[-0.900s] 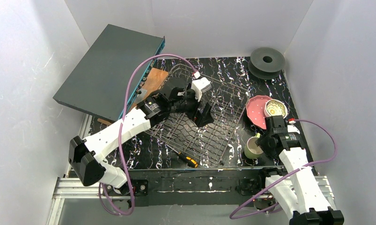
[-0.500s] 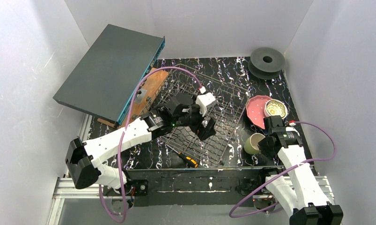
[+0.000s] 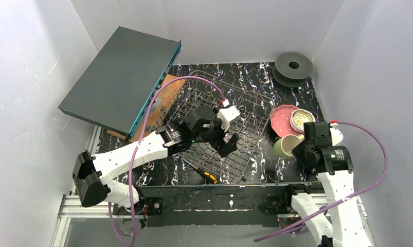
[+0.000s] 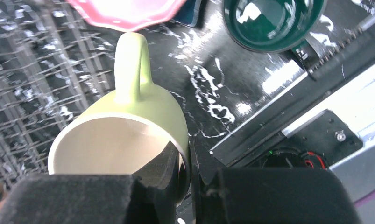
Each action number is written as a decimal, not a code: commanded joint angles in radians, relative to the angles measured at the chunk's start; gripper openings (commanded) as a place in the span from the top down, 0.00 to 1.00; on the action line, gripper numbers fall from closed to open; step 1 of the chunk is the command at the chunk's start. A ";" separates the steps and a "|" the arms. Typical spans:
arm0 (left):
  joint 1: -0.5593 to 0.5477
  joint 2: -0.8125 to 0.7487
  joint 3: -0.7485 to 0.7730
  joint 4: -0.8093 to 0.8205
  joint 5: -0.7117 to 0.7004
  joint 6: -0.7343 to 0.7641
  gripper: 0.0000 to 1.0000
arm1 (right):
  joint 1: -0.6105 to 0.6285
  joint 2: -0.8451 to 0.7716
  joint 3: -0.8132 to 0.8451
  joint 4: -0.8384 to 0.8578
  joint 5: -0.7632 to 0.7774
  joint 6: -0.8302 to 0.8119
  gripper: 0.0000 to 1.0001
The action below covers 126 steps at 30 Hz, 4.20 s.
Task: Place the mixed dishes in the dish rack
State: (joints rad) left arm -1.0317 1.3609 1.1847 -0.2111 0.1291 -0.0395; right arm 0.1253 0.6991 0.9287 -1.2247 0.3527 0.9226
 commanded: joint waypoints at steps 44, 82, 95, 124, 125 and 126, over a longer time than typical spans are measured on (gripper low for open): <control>-0.001 -0.211 -0.232 0.359 -0.298 -0.344 0.31 | 1.013 0.576 0.493 0.036 0.758 0.416 0.99; 0.064 -0.502 -0.188 0.218 0.087 -0.957 0.02 | 0.204 0.016 -0.392 1.961 -1.301 0.342 0.99; -0.060 -0.357 -0.097 0.202 0.000 -0.936 0.07 | 0.226 -0.006 -0.407 2.113 -1.228 0.470 0.99; -0.185 -0.350 -0.164 0.453 -0.216 -0.923 0.19 | 0.273 -0.045 -0.469 2.067 -1.132 0.439 0.99; -0.185 -0.351 -0.164 0.456 -0.218 -0.920 0.26 | 0.275 -0.046 -0.471 2.067 -1.130 0.438 0.99; -0.185 -0.353 -0.168 0.457 -0.222 -0.918 0.32 | 0.275 -0.047 -0.474 2.067 -1.129 0.437 0.98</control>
State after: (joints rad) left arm -1.2083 1.0225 1.0111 0.1665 -0.0586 -0.9779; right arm 0.3874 0.6674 0.4538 0.7853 -0.8013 1.3632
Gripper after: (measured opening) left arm 0.781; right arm 0.185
